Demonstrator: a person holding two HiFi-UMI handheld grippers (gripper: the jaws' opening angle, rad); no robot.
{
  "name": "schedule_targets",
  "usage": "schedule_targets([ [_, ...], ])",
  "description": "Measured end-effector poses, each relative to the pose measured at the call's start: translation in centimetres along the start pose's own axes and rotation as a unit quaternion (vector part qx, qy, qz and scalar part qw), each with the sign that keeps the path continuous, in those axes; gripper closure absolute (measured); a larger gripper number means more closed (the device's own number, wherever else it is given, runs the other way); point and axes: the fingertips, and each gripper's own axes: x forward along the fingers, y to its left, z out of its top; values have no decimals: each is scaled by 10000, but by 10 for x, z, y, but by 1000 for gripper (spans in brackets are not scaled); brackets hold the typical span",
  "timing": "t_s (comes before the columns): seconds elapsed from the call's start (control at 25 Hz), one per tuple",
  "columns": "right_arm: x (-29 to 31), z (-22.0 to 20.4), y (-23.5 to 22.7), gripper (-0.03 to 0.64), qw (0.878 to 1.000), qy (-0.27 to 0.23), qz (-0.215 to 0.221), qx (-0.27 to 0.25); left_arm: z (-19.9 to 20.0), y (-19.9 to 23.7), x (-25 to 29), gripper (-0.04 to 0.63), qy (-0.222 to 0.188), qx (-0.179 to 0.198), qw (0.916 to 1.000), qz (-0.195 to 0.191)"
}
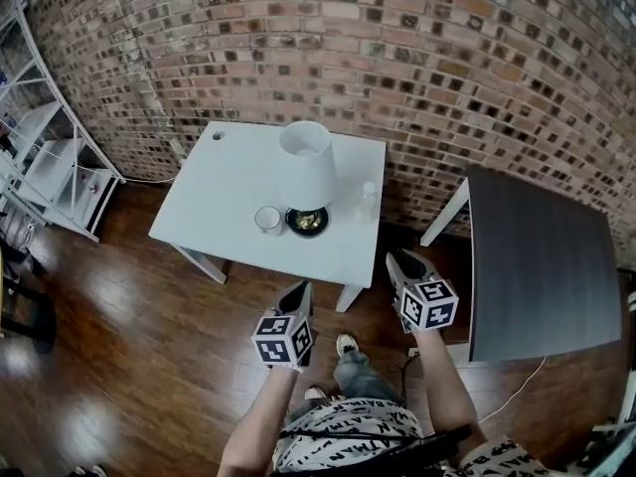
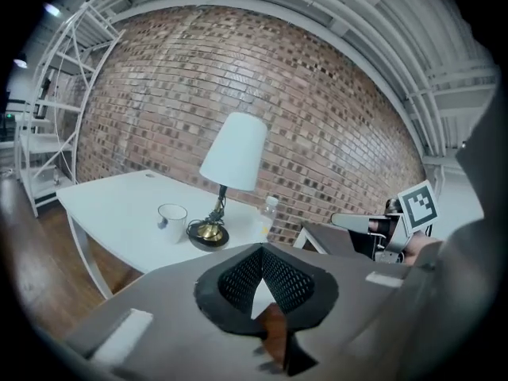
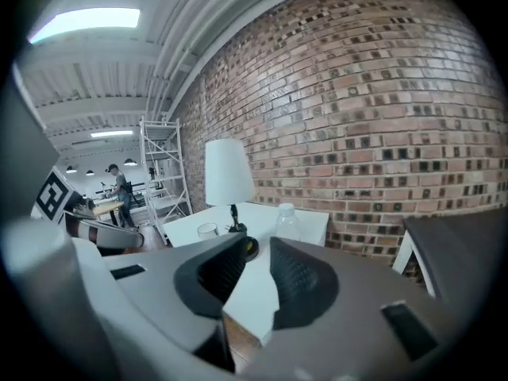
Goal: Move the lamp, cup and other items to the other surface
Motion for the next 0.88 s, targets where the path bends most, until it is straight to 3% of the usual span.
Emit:
schedule_targets([
  [0.04,-12,-4,10,597,10000,-15,21,52,-5,-4,-10,594,-2,-33,10000,-78],
  [0.08,-23,-7,20,612,10000,-19,33,74,-11,-8,-19,594,-2,-57,9999,-140],
  [0.32,-69,-37,75,612,9991,216,303,216,-48,-37,-61,594,107,-176,9991,-375],
  [0.52,-73,-57,117,612,9961,449,751,60,-57,-50,-77,594,-7,-225,9993,-311],
  [0.88,-96,-48,98,612,9960,342,824,54,-41,-71,-87,594,-219,-187,9995,-94],
])
